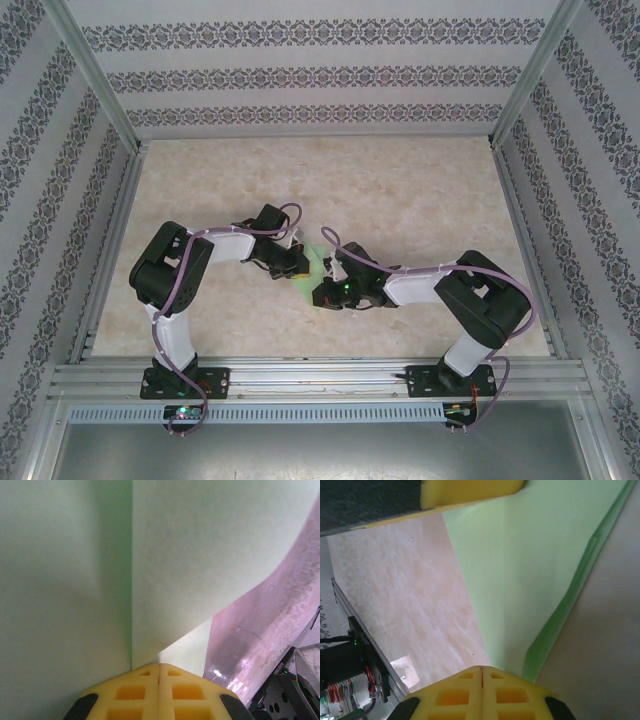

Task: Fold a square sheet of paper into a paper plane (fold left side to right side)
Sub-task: Fourth fold the wing at the center of the table.

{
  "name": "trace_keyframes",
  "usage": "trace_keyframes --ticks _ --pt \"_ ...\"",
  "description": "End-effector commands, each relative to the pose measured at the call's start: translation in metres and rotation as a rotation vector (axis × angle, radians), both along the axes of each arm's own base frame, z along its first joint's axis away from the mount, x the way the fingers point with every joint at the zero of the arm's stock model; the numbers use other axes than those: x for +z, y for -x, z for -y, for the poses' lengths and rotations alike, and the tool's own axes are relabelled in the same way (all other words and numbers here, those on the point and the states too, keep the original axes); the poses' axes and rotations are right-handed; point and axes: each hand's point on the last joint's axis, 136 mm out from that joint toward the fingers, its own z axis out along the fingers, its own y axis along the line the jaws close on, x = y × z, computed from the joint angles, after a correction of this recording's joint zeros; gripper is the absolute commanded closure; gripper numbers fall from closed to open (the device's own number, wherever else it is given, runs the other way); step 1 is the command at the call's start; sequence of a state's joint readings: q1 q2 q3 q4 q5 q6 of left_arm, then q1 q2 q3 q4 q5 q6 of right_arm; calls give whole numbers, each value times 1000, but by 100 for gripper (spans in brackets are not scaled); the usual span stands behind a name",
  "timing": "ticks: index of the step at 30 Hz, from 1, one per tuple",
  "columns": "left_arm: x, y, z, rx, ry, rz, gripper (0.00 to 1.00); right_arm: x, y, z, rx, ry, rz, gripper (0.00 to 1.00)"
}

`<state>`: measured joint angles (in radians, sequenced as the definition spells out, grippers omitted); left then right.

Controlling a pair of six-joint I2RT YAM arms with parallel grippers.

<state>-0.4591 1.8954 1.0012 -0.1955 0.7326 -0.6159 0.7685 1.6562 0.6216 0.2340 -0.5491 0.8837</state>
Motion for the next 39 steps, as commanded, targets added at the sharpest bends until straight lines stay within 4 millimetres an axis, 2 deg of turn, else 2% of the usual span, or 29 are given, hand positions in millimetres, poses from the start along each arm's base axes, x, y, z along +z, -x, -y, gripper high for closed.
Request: trace_keyframes --ticks 1,14,25,30,39 --pt "-32 20 -17 6 -132 -73 99 -10 5 4 17 42 -1 100" --pt "-34 21 -17 7 -134 -73 99 -13 8 4 25 46 -14 100" --pt "-34 20 -18 10 -135 -73 99 -26 18 7 38 86 -55 100" --pt "-36 20 -19 15 -141 -74 99 -30 27 12 51 121 -72 100" --pt "-38 20 -21 22 -151 -75 99 -30 53 16 103 138 -111 100"
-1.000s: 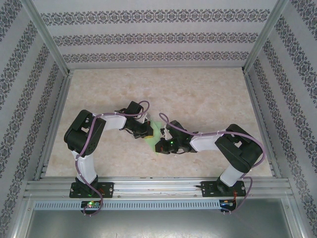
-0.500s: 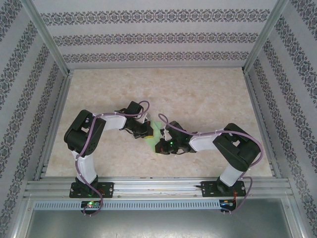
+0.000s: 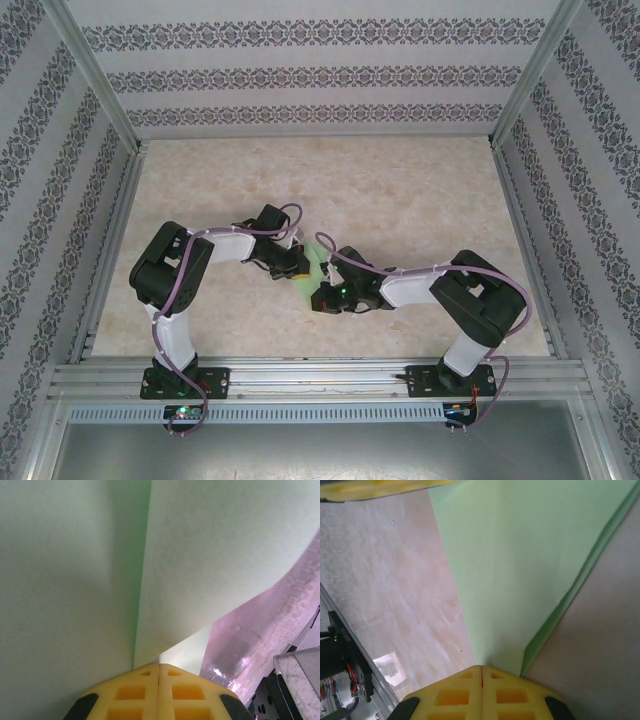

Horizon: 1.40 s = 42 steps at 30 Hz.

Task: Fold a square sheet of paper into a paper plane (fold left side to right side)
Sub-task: Fourth fold the wing at the center of the table.

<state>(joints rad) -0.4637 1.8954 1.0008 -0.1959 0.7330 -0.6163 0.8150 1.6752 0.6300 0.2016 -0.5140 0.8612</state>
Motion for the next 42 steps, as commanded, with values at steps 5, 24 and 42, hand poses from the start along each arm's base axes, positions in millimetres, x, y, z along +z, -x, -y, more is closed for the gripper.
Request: trace_keyframes --ticks 5,24,42 --pt "-40 20 -23 32 -156 -76 99 -13 49 22 66 71 -123 100" --pt "-33 25 -24 108 -140 -44 100 78 -37 22 -152 -137 215 100" --pt "-34 25 -21 98 -140 -46 100 17 -46 1 -142 -25 115 100"
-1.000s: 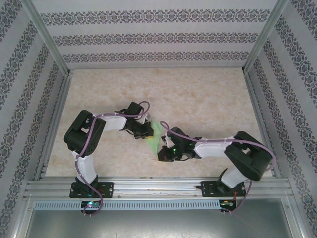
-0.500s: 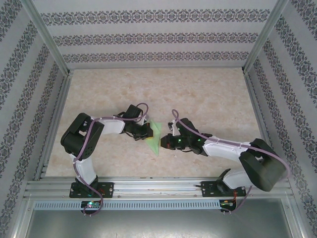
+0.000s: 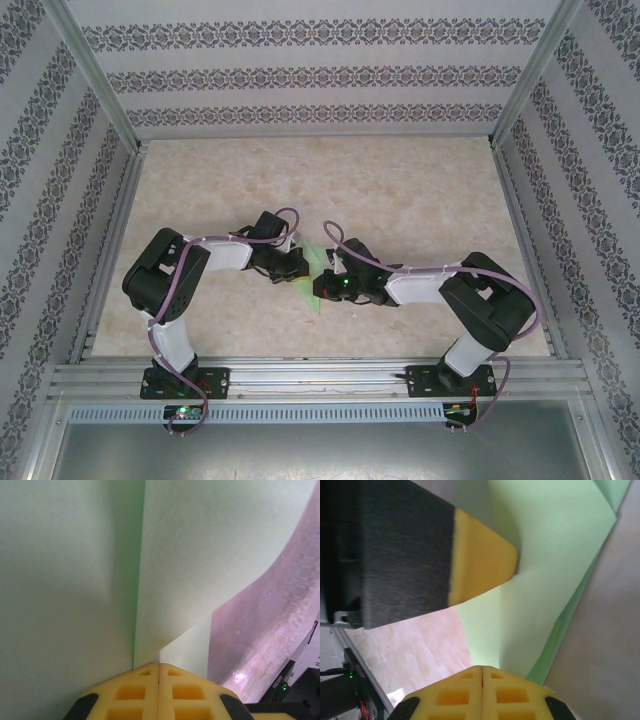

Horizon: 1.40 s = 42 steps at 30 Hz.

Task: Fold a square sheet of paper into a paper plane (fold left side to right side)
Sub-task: Fourth fold the wing at the center of the table.

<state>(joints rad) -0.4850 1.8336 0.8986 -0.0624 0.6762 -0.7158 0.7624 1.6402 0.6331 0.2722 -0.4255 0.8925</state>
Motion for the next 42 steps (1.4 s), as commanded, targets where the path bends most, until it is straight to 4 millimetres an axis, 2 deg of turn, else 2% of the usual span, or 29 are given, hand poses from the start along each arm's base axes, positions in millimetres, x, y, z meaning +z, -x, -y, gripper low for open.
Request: trace_keyframes --ticks 1,9,16,20,25,30,36,42 --pt "-34 22 -19 26 -136 -89 100 -6 -4 -2 -16 17 2 100" --pt "-29 18 -18 29 -131 -78 100 -29 4 4 -17 91 -42 100" --pt "-18 13 -16 20 -128 -51 95 -43 13 14 -9 167 -72 100" --pt "-2 6 -14 16 -117 -11 92 -49 20 23 3 225 -88 100" --pt "31 -4 -9 16 -58 94 84 -55 24 32 12 271 -89 100" --pt "56 2 -4 5 22 145 88 -57 23 36 23 302 -76 100" --pt "52 21 6 -22 91 75 95 -58 22 41 34 338 -61 100" --pt "43 21 18 -47 113 53 96 -58 21 40 39 340 -57 100"
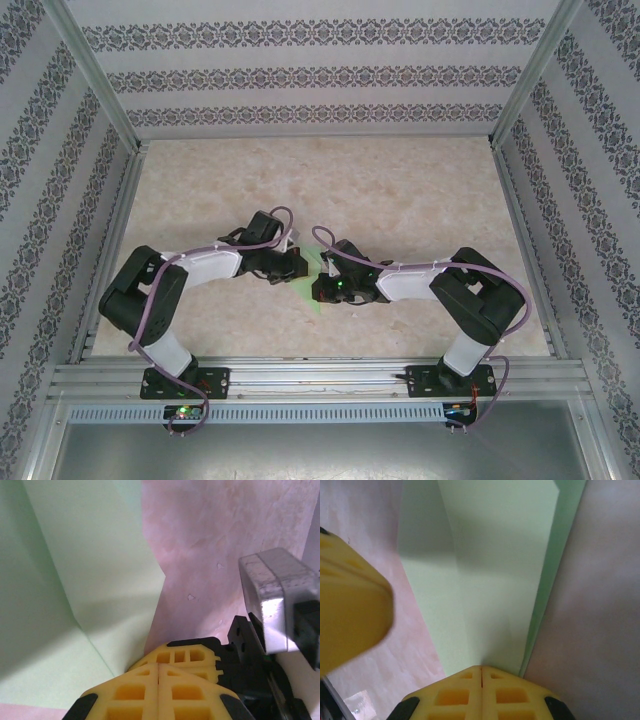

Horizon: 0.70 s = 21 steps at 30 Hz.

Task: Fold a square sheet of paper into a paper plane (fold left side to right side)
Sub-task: Fourth fold the wing at the center of the table.

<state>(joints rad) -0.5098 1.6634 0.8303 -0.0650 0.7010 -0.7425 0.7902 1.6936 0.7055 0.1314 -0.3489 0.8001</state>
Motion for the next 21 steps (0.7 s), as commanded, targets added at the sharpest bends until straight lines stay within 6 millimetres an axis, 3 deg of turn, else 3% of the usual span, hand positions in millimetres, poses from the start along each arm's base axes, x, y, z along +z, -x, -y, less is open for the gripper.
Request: trace_keyframes --ticks 1,11,21 --pt "0 2 15 -34 47 -7 96 -39 20 37 -12 203 -70 100" --pt "-17 -11 21 -39 24 -15 96 -40 21 38 -3 214 -74 100" --pt "-44 -16 13 -26 -63 -18 97 -42 26 45 13 257 -90 100"
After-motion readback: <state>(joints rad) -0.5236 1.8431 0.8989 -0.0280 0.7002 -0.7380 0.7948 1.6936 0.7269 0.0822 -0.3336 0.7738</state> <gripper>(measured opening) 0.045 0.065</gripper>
